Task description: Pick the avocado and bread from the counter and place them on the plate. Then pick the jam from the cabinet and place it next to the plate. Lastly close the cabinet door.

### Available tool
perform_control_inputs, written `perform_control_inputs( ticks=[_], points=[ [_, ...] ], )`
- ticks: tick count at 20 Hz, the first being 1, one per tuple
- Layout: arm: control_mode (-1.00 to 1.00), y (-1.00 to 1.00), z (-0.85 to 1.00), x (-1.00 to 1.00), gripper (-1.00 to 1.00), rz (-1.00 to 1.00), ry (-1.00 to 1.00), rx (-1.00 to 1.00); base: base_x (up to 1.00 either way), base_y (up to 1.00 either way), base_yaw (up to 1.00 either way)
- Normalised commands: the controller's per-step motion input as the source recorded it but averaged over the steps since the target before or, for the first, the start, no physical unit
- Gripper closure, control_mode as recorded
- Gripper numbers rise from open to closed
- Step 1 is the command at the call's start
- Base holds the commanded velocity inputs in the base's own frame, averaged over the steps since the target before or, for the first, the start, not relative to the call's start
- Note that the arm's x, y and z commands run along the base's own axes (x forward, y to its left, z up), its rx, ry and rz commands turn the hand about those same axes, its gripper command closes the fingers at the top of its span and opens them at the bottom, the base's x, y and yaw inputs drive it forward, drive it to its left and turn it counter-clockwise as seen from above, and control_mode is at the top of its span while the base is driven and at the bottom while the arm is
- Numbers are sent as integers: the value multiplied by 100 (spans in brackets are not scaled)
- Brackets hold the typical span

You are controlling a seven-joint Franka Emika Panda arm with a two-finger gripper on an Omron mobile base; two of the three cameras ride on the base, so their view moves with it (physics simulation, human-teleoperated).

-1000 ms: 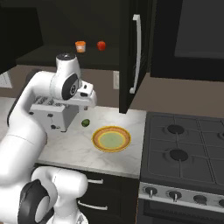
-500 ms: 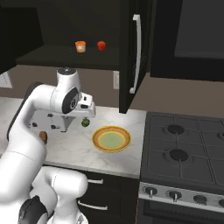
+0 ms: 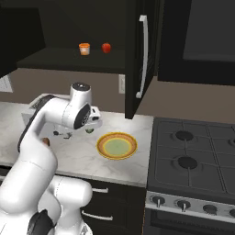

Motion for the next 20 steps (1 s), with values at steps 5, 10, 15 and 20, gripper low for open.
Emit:
perform_control_inputs(
  ticks=[5, 10, 15, 20],
  points=[
    [-100, 0, -28, 22, -100, 33, -1, 0, 0, 0, 0],
    [-100, 2, -14, 45, -100, 23, 0, 0, 0, 0, 0],
    [-100, 1, -21, 65, -100, 14, 0, 0, 0, 0, 0],
    [-100, 1, -14, 64, -100, 4, 0, 0, 0, 0, 0]
  ],
)
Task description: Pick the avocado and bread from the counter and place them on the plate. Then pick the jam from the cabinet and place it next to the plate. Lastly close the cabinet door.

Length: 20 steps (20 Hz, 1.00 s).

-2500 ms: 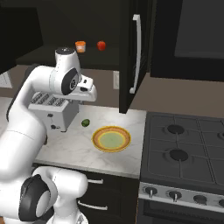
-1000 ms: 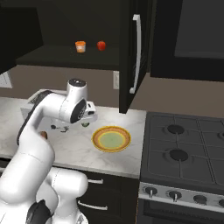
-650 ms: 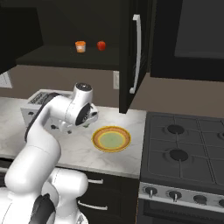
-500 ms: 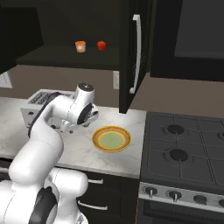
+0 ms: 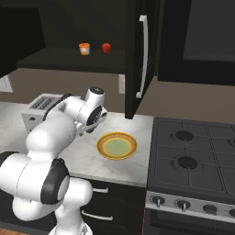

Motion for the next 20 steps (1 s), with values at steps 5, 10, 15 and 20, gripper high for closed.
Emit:
perform_control_inputs(
  ticks=[5, 10, 15, 20],
  points=[
    [-100, 10, -12, 56, -100, 1, 0, 0, 0, 0, 0],
    [-100, 21, -22, 42, -100, 0, 0, 0, 0, 0, 0],
    [-100, 19, -30, 34, -100, 1, 0, 0, 0, 0, 0],
    [-100, 19, -28, 26, -100, 2, 0, 0, 0, 0, 0]
  ],
)
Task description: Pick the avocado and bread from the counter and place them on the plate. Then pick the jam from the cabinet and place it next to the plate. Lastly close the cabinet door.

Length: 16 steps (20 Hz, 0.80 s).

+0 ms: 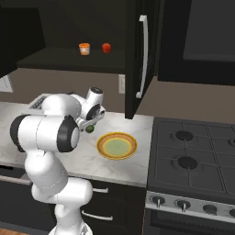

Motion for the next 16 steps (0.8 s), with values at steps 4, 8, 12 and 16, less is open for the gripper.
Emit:
perform_control_inputs(
  ticks=[4, 8, 12, 16],
  points=[
    [-100, 13, -17, 23, -100, 2, 0, 0, 0, 0, 0],
    [-100, 11, -16, 28, -100, 2, 0, 0, 0, 0, 0],
    [-100, 3, -21, 37, -100, 2, 0, 0, 0, 0, 0],
    [-100, 0, -24, 25, -100, 2, 0, 0, 0, 0, 0]
  ],
)
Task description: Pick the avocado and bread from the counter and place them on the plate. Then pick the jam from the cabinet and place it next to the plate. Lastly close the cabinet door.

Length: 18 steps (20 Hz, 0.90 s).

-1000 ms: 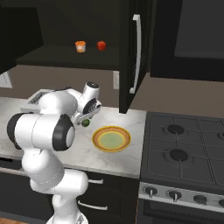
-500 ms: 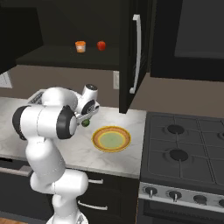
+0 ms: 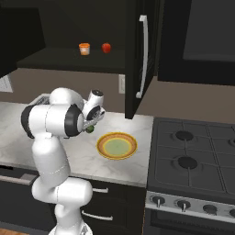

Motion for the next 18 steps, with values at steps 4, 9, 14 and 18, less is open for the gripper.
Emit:
perform_control_inputs(
  ticks=[4, 9, 14, 18],
  points=[
    [-100, 0, -28, 21, -100, 2, 0, 0, 0, 0, 0],
    [-100, 0, -21, 26, -100, 2, 0, 0, 0, 0, 0],
    [-100, 0, -15, 28, -100, 2, 0, 0, 0, 0, 0],
    [-100, 3, -26, 11, 100, 3, 0, 0, 0, 0, 0]
  ],
)
